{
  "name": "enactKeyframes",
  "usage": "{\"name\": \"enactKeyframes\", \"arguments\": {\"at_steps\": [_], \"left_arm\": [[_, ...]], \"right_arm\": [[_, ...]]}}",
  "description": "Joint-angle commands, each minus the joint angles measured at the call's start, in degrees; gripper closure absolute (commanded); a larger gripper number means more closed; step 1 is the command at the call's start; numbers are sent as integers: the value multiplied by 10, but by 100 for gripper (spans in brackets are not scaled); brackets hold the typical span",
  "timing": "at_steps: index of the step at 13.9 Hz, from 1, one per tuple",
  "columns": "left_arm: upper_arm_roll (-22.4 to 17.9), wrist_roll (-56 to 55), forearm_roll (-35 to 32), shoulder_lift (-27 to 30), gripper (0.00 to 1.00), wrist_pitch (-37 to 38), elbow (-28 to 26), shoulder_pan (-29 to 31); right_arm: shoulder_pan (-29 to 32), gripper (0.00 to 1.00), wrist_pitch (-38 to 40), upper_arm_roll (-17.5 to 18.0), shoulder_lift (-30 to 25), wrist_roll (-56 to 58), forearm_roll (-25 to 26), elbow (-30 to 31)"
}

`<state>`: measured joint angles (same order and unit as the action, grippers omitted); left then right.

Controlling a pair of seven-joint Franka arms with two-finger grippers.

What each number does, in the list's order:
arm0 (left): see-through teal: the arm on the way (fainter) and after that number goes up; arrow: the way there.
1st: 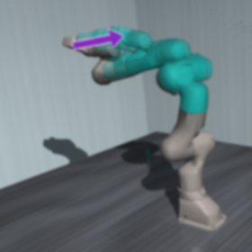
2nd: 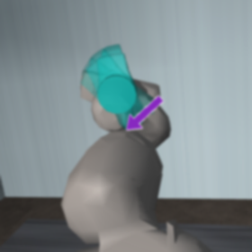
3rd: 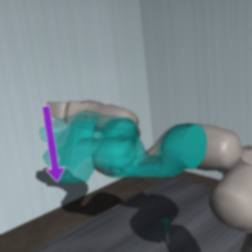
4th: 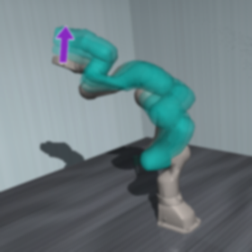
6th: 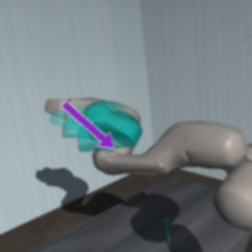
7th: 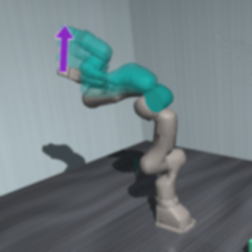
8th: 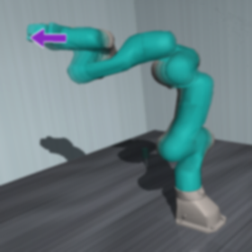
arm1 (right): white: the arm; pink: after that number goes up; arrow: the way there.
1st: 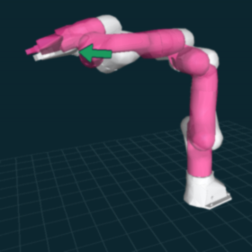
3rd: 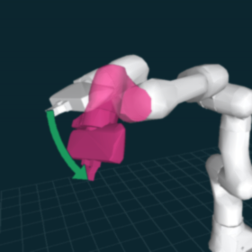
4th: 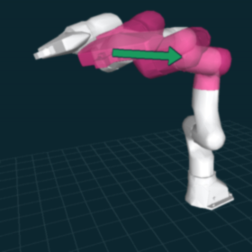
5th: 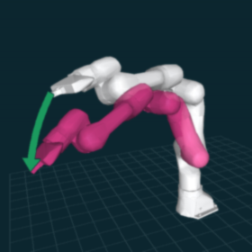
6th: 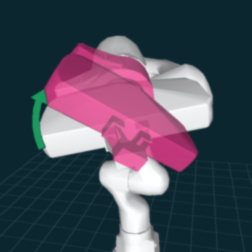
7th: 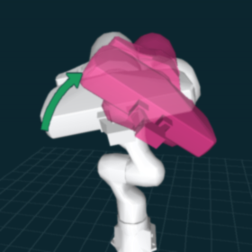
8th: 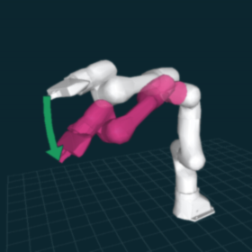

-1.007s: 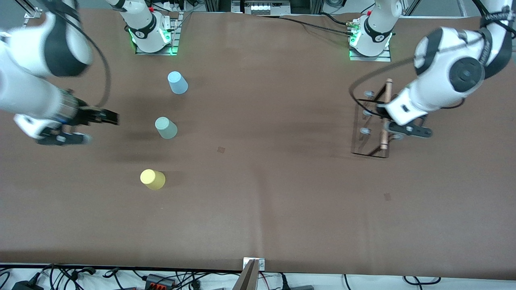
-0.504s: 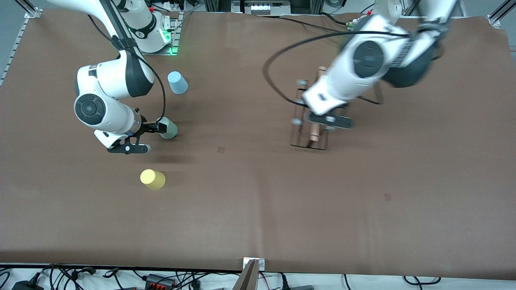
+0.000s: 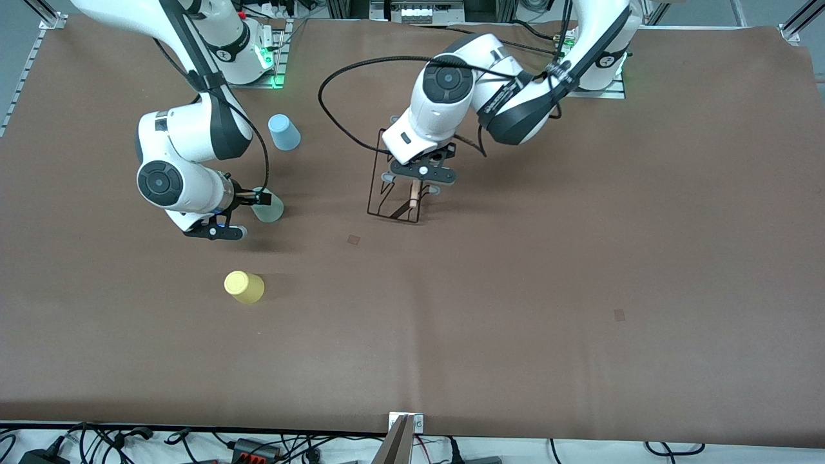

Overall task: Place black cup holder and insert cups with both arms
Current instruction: 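Carry the rack with the left gripper while the right gripper reaches the teal cup, then lower the rack onto the table and open the left gripper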

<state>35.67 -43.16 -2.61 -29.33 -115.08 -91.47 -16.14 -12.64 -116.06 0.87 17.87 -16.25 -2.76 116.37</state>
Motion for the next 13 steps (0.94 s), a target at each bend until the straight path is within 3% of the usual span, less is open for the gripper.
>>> {"name": "enactKeyframes", "arguments": {"at_steps": [1, 4, 13], "left_arm": [[-3, -23, -37, -41, 99, -15, 44, -30], [-4, -71, -92, -65, 98, -21, 44, -41], [-14, -132, -85, -71, 99, -21, 46, -28]], "right_arm": [[1, 0, -17, 1, 10, -8, -15, 6], [0, 0, -22, 1, 26, -8, -15, 6], [0, 0, -24, 1, 45, -8, -15, 6]]}}
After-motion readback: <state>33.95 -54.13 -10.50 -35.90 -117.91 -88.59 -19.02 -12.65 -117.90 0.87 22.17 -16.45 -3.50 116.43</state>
